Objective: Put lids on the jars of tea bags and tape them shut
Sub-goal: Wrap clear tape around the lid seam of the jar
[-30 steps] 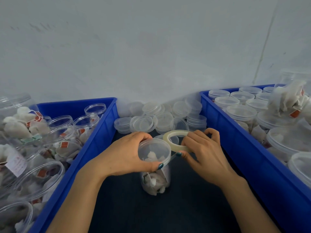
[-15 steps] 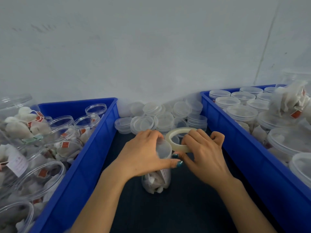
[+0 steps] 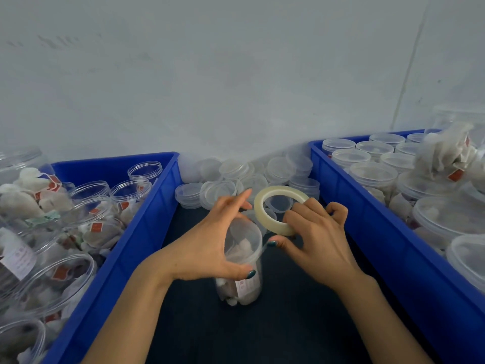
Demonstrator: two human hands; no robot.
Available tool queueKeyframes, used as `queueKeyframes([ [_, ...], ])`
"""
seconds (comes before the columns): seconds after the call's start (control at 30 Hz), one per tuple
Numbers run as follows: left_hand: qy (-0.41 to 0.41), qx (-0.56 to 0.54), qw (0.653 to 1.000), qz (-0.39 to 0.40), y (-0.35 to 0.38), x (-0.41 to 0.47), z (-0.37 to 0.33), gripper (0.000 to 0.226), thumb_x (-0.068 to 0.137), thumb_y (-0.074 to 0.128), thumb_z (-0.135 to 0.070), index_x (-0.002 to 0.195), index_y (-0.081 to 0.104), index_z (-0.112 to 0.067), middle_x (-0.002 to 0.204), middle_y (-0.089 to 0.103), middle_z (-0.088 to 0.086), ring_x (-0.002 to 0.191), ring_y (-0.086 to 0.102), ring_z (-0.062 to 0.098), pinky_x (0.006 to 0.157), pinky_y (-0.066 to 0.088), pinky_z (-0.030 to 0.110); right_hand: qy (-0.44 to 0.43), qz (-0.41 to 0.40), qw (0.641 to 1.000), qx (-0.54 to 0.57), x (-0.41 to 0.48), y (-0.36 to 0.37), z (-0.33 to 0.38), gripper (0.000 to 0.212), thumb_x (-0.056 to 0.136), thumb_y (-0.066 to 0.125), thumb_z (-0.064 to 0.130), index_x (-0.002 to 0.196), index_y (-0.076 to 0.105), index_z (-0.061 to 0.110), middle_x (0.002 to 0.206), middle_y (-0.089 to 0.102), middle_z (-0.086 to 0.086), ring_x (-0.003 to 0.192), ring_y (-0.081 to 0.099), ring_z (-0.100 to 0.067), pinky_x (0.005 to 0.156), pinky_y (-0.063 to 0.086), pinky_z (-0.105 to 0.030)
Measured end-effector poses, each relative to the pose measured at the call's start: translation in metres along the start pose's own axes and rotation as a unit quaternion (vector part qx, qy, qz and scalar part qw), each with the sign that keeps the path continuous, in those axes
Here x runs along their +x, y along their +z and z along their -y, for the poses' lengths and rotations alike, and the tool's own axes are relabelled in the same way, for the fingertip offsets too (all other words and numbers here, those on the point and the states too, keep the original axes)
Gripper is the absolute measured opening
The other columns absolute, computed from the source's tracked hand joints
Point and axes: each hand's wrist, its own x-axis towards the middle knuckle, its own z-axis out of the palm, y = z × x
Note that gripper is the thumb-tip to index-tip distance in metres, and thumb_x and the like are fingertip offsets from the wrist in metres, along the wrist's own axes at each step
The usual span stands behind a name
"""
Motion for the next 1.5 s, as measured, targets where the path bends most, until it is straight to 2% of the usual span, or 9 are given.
queueKeyframes([
  [0.1, -0.001, 0.02, 1.0, -0.006, 0.002, 0.002, -0.005, 0.116, 0.067, 0.084, -0.043, 0.146, 0.0, -0.054, 0.135, 0.026, -0.025, 0.129, 0.036, -0.008, 0.1, 0.042, 0.013, 0.009, 0.001, 1.0, -0.011, 0.001, 0.002, 0.002, 0.048, 0.093, 0.035, 0.069, 0.075, 0.051, 0.028, 0.082, 0.052, 0.014, 0.085, 0.047, -0.011, 0.078, 0.016, -0.034],
  [0.27, 0.007, 0.052, 0.992, -0.112, 0.022, 0.007, -0.018, 0.104, 0.056, 0.067, -0.086, 0.142, 0.025, -0.047, 0.128, 0.039, -0.026, 0.118, 0.041, -0.013, 0.091, 0.037, 0.013, 0.024, 0.015, 1.0, -0.009, 0.0, 0.001, 0.001, 0.039, 0.089, 0.04, 0.062, 0.078, 0.055, 0.028, 0.086, 0.053, 0.015, 0.089, 0.047, -0.012, 0.078, 0.018, -0.035],
  [0.4, 0.03, 0.073, 0.985, -0.153, 0.021, 0.008, -0.016, 0.086, 0.066, 0.074, -0.075, 0.139, 0.039, -0.046, 0.124, 0.049, -0.028, 0.118, 0.043, -0.007, 0.105, 0.037, 0.027, 0.017, 0.022, 1.0, 0.005, 0.0, -0.002, 0.001, 0.039, 0.09, 0.041, 0.061, 0.081, 0.058, 0.028, 0.087, 0.053, 0.016, 0.09, 0.043, -0.008, 0.077, 0.017, -0.034],
  [0.57, 0.014, 0.068, 0.987, -0.144, 0.015, 0.0, -0.012, 0.095, 0.073, 0.077, -0.059, 0.15, 0.022, -0.055, 0.129, 0.051, -0.037, 0.128, 0.031, -0.012, 0.101, 0.029, 0.018, 0.005, 0.04, 0.999, 0.017, 0.0, -0.006, 0.004, 0.015, 0.095, 0.06, 0.039, 0.087, 0.06, 0.026, 0.094, 0.055, 0.012, 0.094, 0.044, -0.012, 0.078, 0.019, -0.036],
  [0.77, 0.009, 0.072, 0.984, -0.164, 0.025, -0.006, -0.018, 0.079, 0.077, 0.075, -0.039, 0.146, 0.035, -0.038, 0.133, 0.045, -0.027, 0.127, 0.038, -0.006, 0.108, 0.036, 0.022, 0.023, 0.03, 0.999, 0.002, 0.001, -0.005, 0.015, 0.025, 0.094, 0.047, 0.043, 0.085, 0.061, 0.024, 0.089, 0.054, 0.012, 0.088, 0.046, -0.013, 0.076, 0.017, -0.034],
  [1.0, -0.035, 0.125, 0.963, -0.238, 0.037, 0.01, -0.021, 0.072, 0.063, 0.056, -0.086, 0.117, 0.042, -0.04, 0.112, 0.05, -0.026, 0.103, 0.047, -0.004, 0.082, 0.043, 0.019, 0.055, 0.03, 0.998, -0.013, -0.002, 0.003, 0.022, 0.006, 0.085, 0.06, 0.019, 0.087, 0.061, 0.024, 0.091, 0.059, 0.009, 0.09, 0.052, -0.018, 0.075, 0.018, -0.034],
  [1.1, -0.03, 0.132, 0.959, -0.248, 0.037, 0.013, -0.019, 0.055, 0.069, 0.057, -0.076, 0.109, 0.041, -0.041, 0.106, 0.053, -0.024, 0.096, 0.05, -0.001, 0.074, 0.042, 0.019, 0.064, 0.023, 0.998, -0.005, 0.0, 0.003, 0.026, 0.016, 0.092, 0.049, 0.023, 0.094, 0.065, 0.024, 0.093, 0.06, 0.01, 0.091, 0.051, -0.017, 0.074, 0.018, -0.035],
  [1.33, -0.032, 0.112, 0.959, -0.258, 0.035, 0.015, -0.018, 0.049, 0.064, 0.043, -0.071, 0.1, 0.041, -0.038, 0.099, 0.058, -0.018, 0.091, 0.053, 0.002, 0.073, 0.047, 0.021, 0.172, 0.023, 0.983, -0.066, 0.002, 0.015, 0.054, 0.01, 0.094, 0.059, 0.022, 0.086, 0.054, 0.026, 0.086, 0.047, 0.011, 0.091, 0.046, -0.017, 0.074, 0.012, -0.034],
  [1.5, -0.044, 0.097, 0.962, -0.253, 0.032, 0.016, -0.017, 0.043, 0.069, 0.058, -0.061, 0.098, 0.039, -0.034, 0.102, 0.061, -0.014, 0.091, 0.054, 0.004, 0.077, 0.049, 0.027, 0.207, 0.031, 0.973, -0.096, 0.014, 0.025, 0.057, 0.019, 0.091, 0.058, 0.022, 0.087, 0.04, 0.028, 0.088, 0.042, 0.01, 0.096, 0.041, -0.016, 0.074, 0.008, -0.033],
])
